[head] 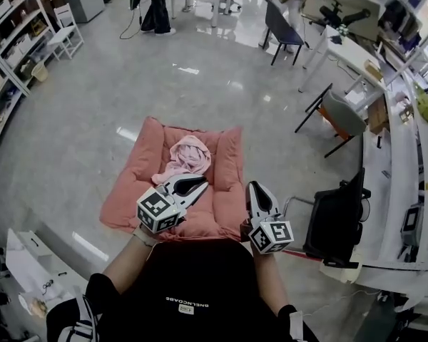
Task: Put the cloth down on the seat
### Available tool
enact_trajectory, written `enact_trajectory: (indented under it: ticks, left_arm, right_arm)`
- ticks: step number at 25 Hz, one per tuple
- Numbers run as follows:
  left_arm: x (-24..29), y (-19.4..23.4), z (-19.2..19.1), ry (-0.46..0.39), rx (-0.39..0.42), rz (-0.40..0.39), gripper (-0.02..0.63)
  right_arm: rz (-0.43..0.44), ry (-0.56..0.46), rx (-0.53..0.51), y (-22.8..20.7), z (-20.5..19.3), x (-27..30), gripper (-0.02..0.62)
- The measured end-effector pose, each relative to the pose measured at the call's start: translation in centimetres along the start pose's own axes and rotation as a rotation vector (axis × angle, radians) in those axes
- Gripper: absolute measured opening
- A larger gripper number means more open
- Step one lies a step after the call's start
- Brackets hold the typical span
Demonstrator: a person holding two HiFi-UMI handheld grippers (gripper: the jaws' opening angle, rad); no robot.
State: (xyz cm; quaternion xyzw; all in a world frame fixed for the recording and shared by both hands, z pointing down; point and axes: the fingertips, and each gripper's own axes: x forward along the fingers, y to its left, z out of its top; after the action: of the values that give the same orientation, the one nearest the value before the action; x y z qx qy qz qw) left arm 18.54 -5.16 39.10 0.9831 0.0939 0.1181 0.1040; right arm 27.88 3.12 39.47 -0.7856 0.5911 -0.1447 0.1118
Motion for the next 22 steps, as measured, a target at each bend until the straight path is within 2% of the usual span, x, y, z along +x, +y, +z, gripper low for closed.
enact_trajectory:
  ticks: [8, 22]
  left_arm:
    - [0.0, 0.1, -0.1, 0.008, -0.012, 0.006, 0.043]
    - [-0.3, -0.2, -1.1, 0.026, -0.021, 0.022, 0.043]
  right_arm:
    - [0.023, 0.053, -0.132, 1.5, -0.8, 0.6, 0.044]
    - [0.032, 0.071, -0.117, 1.5, -1.6, 0.4, 0.044]
